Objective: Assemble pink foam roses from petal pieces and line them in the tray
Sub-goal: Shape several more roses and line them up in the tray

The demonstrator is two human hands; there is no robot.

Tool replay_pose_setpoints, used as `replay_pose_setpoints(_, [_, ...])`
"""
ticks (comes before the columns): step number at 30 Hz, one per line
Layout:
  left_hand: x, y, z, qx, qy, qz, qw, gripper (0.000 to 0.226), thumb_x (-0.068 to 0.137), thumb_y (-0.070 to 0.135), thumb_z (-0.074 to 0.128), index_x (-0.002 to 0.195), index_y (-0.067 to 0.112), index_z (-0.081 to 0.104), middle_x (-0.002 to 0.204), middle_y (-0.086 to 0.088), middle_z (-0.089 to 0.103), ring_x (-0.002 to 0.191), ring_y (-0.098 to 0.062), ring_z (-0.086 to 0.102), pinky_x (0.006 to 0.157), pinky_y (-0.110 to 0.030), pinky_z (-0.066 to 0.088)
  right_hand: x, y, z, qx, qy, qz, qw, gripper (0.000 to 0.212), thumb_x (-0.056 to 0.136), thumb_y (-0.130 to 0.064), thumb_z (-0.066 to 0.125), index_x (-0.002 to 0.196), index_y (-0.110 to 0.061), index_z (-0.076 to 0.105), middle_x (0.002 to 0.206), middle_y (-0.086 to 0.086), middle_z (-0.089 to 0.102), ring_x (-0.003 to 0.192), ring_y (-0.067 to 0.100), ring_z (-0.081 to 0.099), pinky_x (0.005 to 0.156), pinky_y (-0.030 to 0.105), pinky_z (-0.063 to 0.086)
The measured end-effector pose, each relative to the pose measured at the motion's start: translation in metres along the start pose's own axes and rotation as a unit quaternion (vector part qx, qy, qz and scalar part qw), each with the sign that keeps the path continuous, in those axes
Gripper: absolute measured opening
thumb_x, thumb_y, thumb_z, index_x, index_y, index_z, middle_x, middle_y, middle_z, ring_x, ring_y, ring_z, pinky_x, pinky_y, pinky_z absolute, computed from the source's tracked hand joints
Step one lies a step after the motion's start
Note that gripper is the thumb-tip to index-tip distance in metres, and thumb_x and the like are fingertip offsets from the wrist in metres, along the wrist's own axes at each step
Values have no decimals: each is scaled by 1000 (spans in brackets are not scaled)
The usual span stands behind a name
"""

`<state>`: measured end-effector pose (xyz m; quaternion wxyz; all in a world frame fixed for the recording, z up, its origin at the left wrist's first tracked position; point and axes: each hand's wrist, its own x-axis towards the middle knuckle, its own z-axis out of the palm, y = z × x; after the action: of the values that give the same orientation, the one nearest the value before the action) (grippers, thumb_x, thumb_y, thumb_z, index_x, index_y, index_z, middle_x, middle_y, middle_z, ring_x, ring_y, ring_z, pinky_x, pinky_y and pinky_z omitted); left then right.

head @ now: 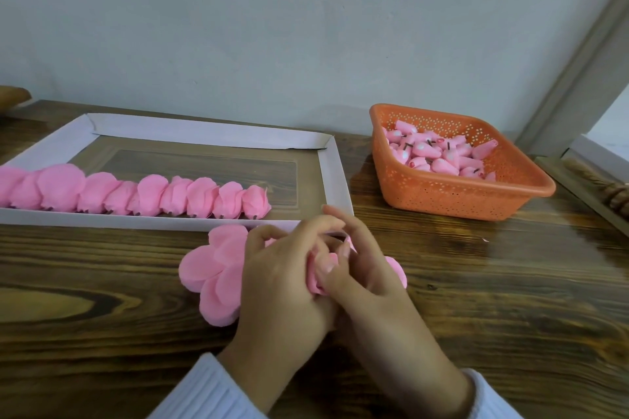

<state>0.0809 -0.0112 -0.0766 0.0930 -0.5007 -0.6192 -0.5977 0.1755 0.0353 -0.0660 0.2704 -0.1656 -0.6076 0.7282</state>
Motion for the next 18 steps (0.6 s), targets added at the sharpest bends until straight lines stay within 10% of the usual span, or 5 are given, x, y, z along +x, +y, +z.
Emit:
replay_pose_setpoints(6, [-2,4,-4,42,7,14,999,22,81,36,52,103,37,55,93,40,52,77,-9,54,71,-22,45,1,2,5,32,-17,21,999,50,82,-37,64,127,-16,55,121,16,66,118,28,61,106,51,42])
replay_pose_setpoints(9, [2,8,-7,-125,29,-108,986,19,80,41,56,98,37,63,79,12,67,77,-19,65,67,-37,55,4,1,3,31,-2,60,998,43,94,-40,45,121,-9,59,115,13,68,101,22,66,89,41,51])
replay_pose_setpoints(13, [15,12,-9,-319,54,-227,919,11,83,25,58,80,24,68,50,4,53,52,-1,55,47,-19,49,4,2,2,-60,-19,11,998,28,89,-26,52,109,-8,61,88,0,63,68,9,51,64,21,43])
replay_pose_setpoints(18, [15,11,-10,-387,48,-268,881,15,80,26,59,68,25,67,56,6,57,90,-14,70,70,-45,57,3,4,4,-128,-7,-59,990,29,84,-10,65,112,-15,59,108,13,65,83,20,61,73,32,53])
